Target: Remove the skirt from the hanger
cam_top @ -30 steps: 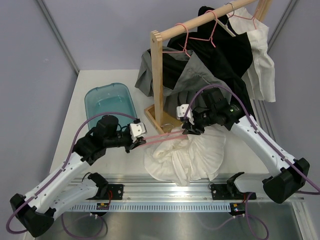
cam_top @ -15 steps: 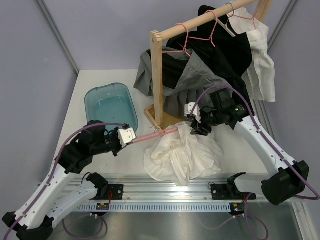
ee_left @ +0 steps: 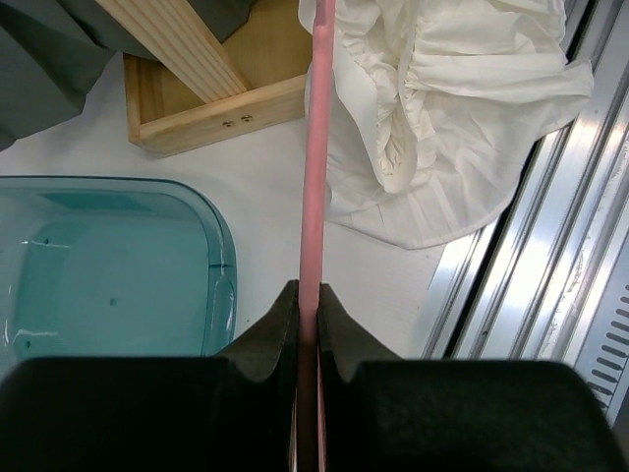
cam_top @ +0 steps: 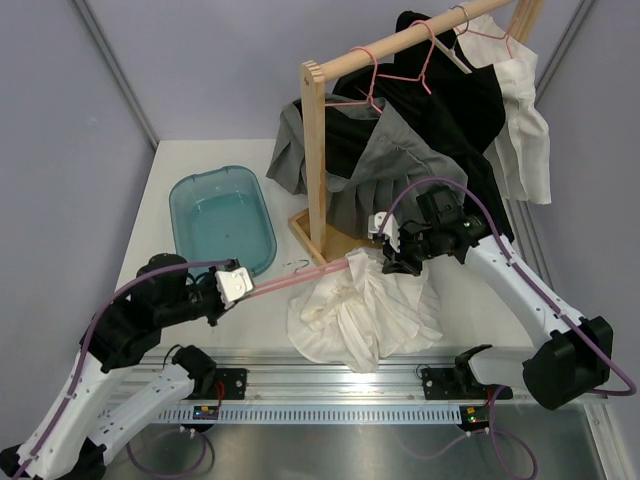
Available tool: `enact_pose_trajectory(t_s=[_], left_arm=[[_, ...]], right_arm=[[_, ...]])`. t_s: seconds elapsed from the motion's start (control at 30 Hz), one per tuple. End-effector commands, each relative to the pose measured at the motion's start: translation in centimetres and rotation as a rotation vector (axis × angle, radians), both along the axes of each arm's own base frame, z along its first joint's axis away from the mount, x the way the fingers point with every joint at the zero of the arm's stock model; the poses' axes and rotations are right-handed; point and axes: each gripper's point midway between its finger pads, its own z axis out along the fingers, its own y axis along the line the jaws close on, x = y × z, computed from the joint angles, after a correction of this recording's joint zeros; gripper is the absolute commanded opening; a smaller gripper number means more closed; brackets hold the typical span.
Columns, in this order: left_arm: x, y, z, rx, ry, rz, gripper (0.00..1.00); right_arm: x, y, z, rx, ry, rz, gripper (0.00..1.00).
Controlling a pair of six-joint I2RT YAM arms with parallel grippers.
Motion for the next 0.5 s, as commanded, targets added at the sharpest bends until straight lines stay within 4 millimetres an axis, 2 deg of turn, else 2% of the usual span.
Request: enact_pose_trajectory(t_s=[0.0,0.07,0.27,0.37,0.47], left_arm=[[-0.2,0.9,2.6,-0.029,-0.054,0.04,0.0],[-0.5,1.2,2.5,-0.02,-0.05,0.042,0.0],[-1.3,3.0,2.2,0.045,-0.04,0.077,0.0],[-1.7,3.6,2.8,0.05,-0.055,0.084,0.0],[-2.0,4.0,3.6,0.042,-0.074,0.094,0.0]], right_arm=[[1.2,-0.4,0.8,0.023,-0.023,-0.065,0.0],[1.8,-0.8,1.4,0.036,-0.033,-0.099,0.0],[3.6,-4.2,2.6,0.042,-0.043,-0.243,0.0],[3.2,-5.5,2.0,0.02,-0.022,-0.258,0.0],[1.3,-5.5,0.8,0.016,0.002,-0.191,0.0]])
